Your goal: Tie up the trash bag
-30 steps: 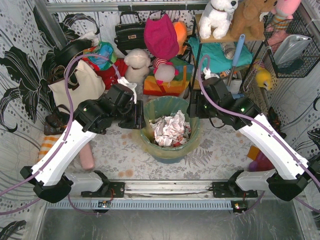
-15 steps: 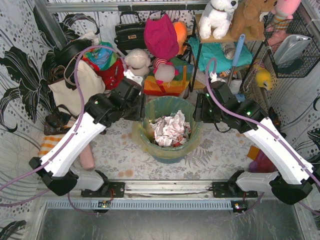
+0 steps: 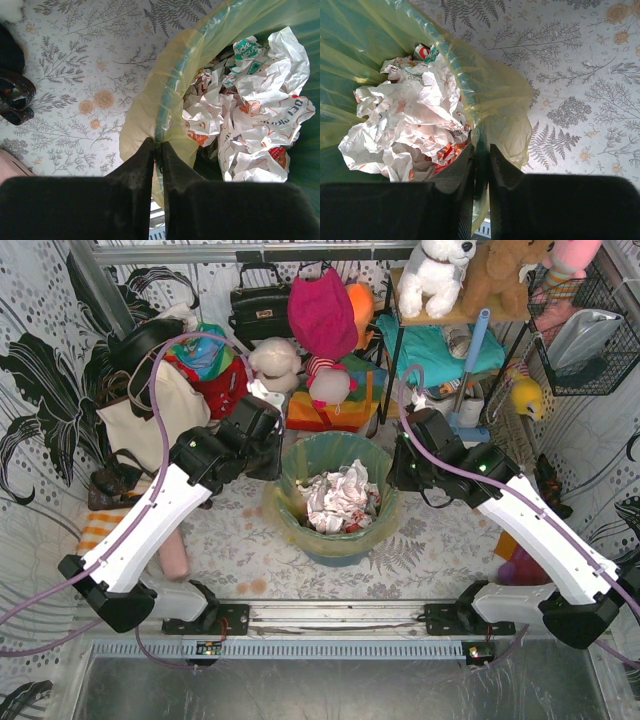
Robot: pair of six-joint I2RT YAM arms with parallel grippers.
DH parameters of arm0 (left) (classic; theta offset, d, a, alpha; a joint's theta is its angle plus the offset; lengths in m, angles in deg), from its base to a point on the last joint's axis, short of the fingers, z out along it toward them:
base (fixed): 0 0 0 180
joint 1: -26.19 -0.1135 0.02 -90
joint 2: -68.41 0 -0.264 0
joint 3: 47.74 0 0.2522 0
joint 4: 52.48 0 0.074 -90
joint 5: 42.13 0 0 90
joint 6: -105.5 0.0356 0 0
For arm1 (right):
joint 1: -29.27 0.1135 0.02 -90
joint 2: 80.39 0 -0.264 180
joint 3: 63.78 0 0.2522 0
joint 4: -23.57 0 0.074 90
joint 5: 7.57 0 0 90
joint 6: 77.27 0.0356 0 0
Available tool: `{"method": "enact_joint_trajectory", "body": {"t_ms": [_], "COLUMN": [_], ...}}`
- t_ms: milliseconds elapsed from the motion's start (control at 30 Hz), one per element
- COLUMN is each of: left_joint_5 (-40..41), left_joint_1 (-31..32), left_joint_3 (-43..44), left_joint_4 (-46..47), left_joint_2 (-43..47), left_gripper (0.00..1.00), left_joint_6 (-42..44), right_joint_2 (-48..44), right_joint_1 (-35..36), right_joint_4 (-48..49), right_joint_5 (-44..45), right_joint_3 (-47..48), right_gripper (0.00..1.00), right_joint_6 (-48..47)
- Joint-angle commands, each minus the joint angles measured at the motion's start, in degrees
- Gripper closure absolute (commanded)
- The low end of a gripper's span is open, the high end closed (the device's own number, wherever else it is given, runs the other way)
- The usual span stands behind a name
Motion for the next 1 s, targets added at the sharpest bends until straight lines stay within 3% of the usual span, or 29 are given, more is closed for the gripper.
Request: {"method": "enact_joint_trajectory", "body": {"t_ms": [0, 133, 333, 467, 667, 833, 967], "left_joint_5": [-1.5, -1.6, 1.8, 1.6, 1.5, 1.5, 1.6], "left_joint_1": [-0.1, -0.1, -0.1, -0.1, -0.2, -0.6, -0.9], "left_joint_3": [-1.1, -0.8, 2.0, 2.0, 1.3, 1.8, 2.4], "left_joint_4": [0.2, 0.1, -0.8, 0.0, 1.0, 1.7, 1.9], "left_joint_2": [3.1, 4.2, 2.4, 1.1, -0.1, -1.1, -1.8], "left_gripper": [0.86, 0.85, 0.76, 0.75, 0.77, 0.78, 0.78], "left_joint_6": [-1.0, -2.2, -1.1, -0.2, 1.0, 2.0, 2.7], "right_joint_2": [3.2, 5.5, 4.0, 2.3, -1.9, -7.1, -9.0], "right_joint_1": [0.2, 0.2, 0.2, 0.1, -4.8, -18.3, -23.7], "right_joint_4": [3.9, 3.5, 2.4, 0.0, 0.3, 6.7, 11.1], "right_joint_5": [0.4, 0.0, 1.7, 7.7, 10.1, -2.3, -11.1], "right_joint_3": [2.9, 5.5, 7.5, 11.8, 10.2, -2.0, -11.4], "right_gripper": [0.93, 0.93, 0.53, 0.41, 0.38, 0.41, 0.41], "right_joint_6": [-2.5, -2.9, -3.3, -4.3, -5.3, -5.8, -5.5]}}
